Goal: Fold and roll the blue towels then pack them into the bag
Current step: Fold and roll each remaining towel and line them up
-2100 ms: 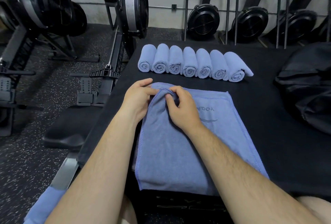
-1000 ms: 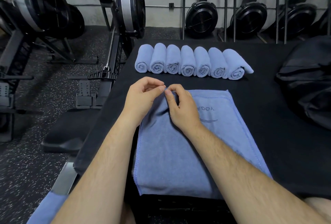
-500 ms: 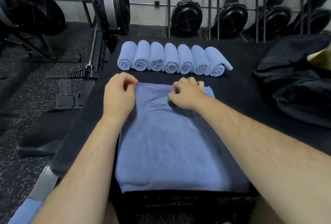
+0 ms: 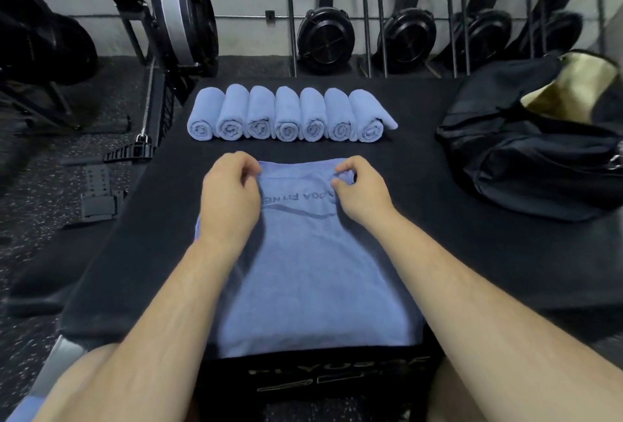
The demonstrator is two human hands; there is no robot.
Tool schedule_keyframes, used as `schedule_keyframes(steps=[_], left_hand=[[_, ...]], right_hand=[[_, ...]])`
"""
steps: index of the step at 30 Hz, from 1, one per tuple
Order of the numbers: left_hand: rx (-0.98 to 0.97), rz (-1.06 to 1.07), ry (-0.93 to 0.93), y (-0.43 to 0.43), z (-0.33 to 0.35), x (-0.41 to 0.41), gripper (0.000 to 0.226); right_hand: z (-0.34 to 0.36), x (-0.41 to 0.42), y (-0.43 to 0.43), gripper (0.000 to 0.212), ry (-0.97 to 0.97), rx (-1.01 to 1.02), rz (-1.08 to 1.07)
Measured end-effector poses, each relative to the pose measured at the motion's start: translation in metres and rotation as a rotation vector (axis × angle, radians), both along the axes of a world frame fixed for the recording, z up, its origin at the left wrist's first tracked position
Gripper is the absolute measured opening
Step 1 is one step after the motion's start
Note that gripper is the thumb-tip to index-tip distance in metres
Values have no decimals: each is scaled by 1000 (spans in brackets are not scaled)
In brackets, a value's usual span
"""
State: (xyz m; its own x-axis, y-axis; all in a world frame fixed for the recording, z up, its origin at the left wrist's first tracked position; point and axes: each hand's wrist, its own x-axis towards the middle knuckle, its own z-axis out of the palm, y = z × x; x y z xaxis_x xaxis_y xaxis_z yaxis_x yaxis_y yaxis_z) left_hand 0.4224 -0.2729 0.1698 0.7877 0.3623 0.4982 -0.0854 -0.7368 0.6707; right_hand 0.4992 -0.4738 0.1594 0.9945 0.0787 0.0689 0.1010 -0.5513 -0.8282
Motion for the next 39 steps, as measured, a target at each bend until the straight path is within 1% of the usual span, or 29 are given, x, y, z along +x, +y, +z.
schedule_keyframes(steps=[3,5,7,9,12,14,17,19,21,23,25,26,28,30,32,34,36,37,39], left_hand=[[-178,-63,16,-28,-1,-5,20],[-282,-118,45,-45,1,-7,19],[-316,-196,68,-54,4,-8,21],[-326,-258,51,-60,6,-8,28],[-328,-279,-40,-65,5,-9,37],[-302,-278,-100,-67,4,-10,34],[-262,-250,-176,-67,8,-10,26],[-235,-257,-170,-66,11,-9,28],[-195,-278,-119,-66,7,-7,30],[-176,-274,-87,-66,1,-5,27],[-200,-266,-91,-66,-2,-5,22],[-212,-261,-99,-65,-2,-5,19],[-227,-264,-104,-64,0,-6,16],[-256,-284,-94,-64,2,-7,18],[-298,-283,-78,-64,2,-8,19],[-326,-260,-76,-63,2,-7,16],[-331,-245,-89,-62,3,-7,14],[-327,-241,-98,-62,4,-7,13],[-319,-240,-107,-61,6,-7,14]], right_hand=[[3,-23,2,15,-22,217,3],[8,-36,4,21,-31,290,27],[20,-44,6,28,-43,319,82],[32,-48,5,36,-59,353,142],[31,-49,-1,50,-41,388,172],[25,-47,-6,53,-50,387,158],[26,-43,-10,49,-125,370,91],[28,-42,-7,49,-128,384,107],[26,-44,-2,53,-114,385,165],[23,-46,2,58,-97,375,207],[21,-46,2,62,-28,430,213],[22,-46,2,62,15,476,204],[23,-45,3,53,65,538,171],[23,-44,4,41,39,489,131],[23,-43,5,34,8,407,94],[24,-40,2,34,-39,341,51],[27,-39,-4,40,-153,246,11],[30,-38,-7,39,-226,186,21],[33,-37,-11,28,-304,94,102]])
